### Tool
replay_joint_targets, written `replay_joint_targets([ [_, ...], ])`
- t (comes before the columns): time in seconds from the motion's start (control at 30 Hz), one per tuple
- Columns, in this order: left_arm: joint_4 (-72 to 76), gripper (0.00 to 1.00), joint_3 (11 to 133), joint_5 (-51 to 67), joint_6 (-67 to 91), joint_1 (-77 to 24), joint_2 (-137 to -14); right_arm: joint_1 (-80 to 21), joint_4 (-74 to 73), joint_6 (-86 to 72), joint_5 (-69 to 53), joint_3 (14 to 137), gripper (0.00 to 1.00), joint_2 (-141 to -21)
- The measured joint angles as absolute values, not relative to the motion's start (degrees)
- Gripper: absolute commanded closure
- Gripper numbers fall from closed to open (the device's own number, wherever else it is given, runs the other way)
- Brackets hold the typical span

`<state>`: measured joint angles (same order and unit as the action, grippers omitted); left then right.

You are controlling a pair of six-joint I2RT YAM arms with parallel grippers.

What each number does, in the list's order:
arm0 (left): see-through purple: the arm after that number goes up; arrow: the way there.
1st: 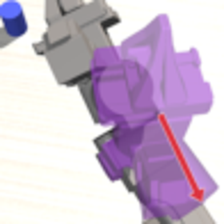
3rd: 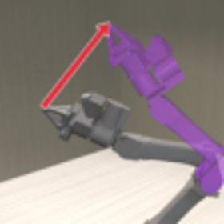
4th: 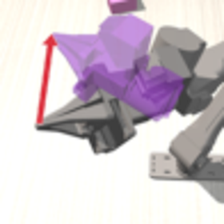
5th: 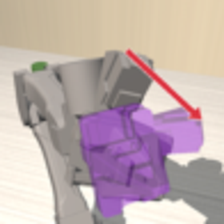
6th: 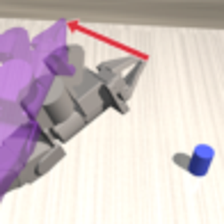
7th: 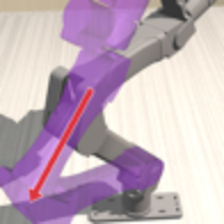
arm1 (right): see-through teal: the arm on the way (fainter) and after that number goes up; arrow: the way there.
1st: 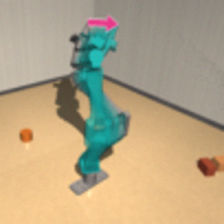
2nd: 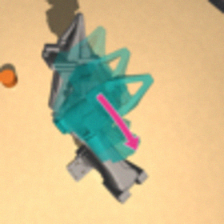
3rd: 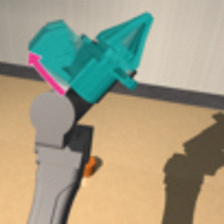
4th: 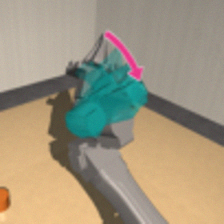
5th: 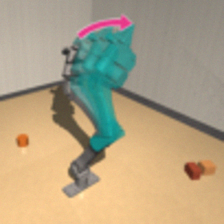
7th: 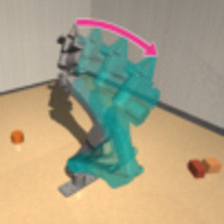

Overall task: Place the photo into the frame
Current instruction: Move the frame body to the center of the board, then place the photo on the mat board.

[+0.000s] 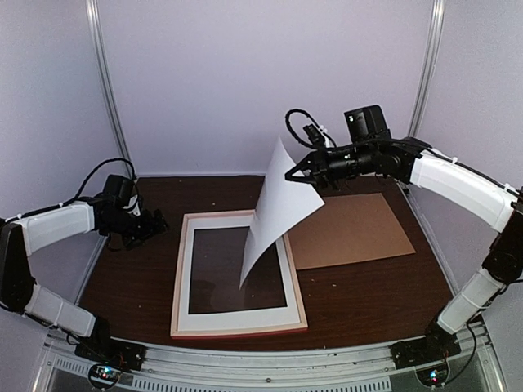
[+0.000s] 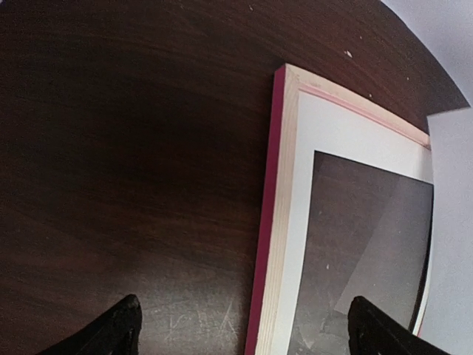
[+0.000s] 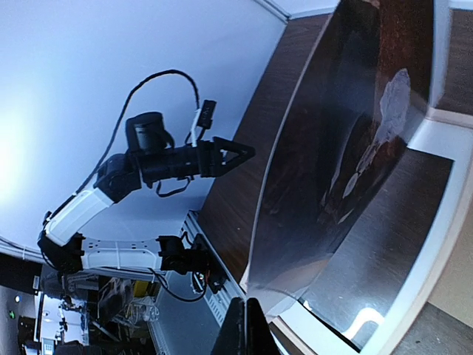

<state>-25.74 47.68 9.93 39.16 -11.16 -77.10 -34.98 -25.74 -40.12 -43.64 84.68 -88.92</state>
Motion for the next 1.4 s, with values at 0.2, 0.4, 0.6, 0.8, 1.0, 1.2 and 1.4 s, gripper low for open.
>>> replay_joint_targets([
  [0.2,-27.73,0.02,48.77,5.58,37.67,-9.54,-75.18,-42.22,-24.93,-41.23,-43.42,94.61,1.0,-93.54],
  [0.4,-28.69,0.02,48.75,2.96,37.1,-7.92,-73.47,-47.27,-26.48,-41.63,-43.48,101.25,1.0,-98.91],
  [0.6,-28.8,0.02,48.21,1.89,36.93,-7.25,-72.73,-49.87,-28.93,-40.64,-43.46,105.32,1.0,-100.82],
  [0.8,-28.84,0.02,47.88,1.61,36.75,-7.05,-72.55,-49.76,-29.08,-39.09,-41.56,100.92,1.0,-99.57],
  [1.0,-28.84,0.02,47.37,1.41,36.34,-7.05,-72.53,-47.0,-28.45,-39.05,-38.39,87.5,1.0,-97.06],
  [1.2,-28.82,0.02,47.22,1.32,36.27,-7.05,-72.53,-44.88,-28.71,-39.22,-35.42,81.93,1.0,-96.49],
  [1.4,-28.77,0.02,47.09,1.41,36.27,-7.05,-72.55,-43.83,-24.93,-41.36,-34.39,76.99,1.0,-95.24],
])
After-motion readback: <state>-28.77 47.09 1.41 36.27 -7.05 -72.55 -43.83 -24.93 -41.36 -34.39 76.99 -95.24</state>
